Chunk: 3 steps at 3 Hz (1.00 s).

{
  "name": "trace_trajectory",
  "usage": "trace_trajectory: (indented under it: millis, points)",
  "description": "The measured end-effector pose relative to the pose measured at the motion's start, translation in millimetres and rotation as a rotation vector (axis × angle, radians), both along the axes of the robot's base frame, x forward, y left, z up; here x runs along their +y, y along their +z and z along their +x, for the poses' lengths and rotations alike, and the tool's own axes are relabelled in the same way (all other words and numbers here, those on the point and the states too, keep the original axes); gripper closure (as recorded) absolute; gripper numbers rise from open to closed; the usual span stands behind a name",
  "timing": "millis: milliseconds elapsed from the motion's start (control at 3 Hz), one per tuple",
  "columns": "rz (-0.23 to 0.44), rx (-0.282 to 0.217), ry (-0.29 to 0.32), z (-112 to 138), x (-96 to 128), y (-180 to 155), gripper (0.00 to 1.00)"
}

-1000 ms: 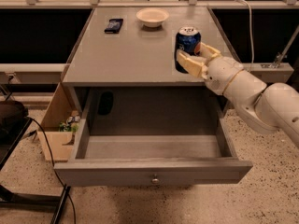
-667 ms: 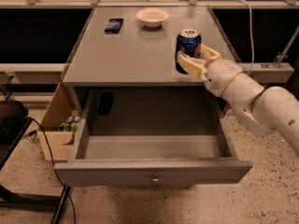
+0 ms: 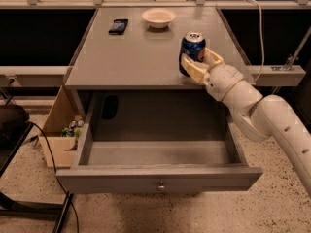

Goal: Pick pepsi can from top drawer and place on counter

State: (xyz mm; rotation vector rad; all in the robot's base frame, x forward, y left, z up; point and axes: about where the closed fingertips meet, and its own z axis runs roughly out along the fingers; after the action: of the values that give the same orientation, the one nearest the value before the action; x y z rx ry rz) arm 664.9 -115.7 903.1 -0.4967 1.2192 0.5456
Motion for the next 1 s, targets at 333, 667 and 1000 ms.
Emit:
trace_trajectory:
  millis: [333,667,1000]
  points:
    - [-0.005,0.005,-0.004,1.4,-1.6,-3.8,1.0]
    - [-0.011,0.017,-0.01,2.8,-4.1,-9.7,1.0]
    - [-0.011,0.018,-0.011,3.0,-4.4,-10.5,1.0]
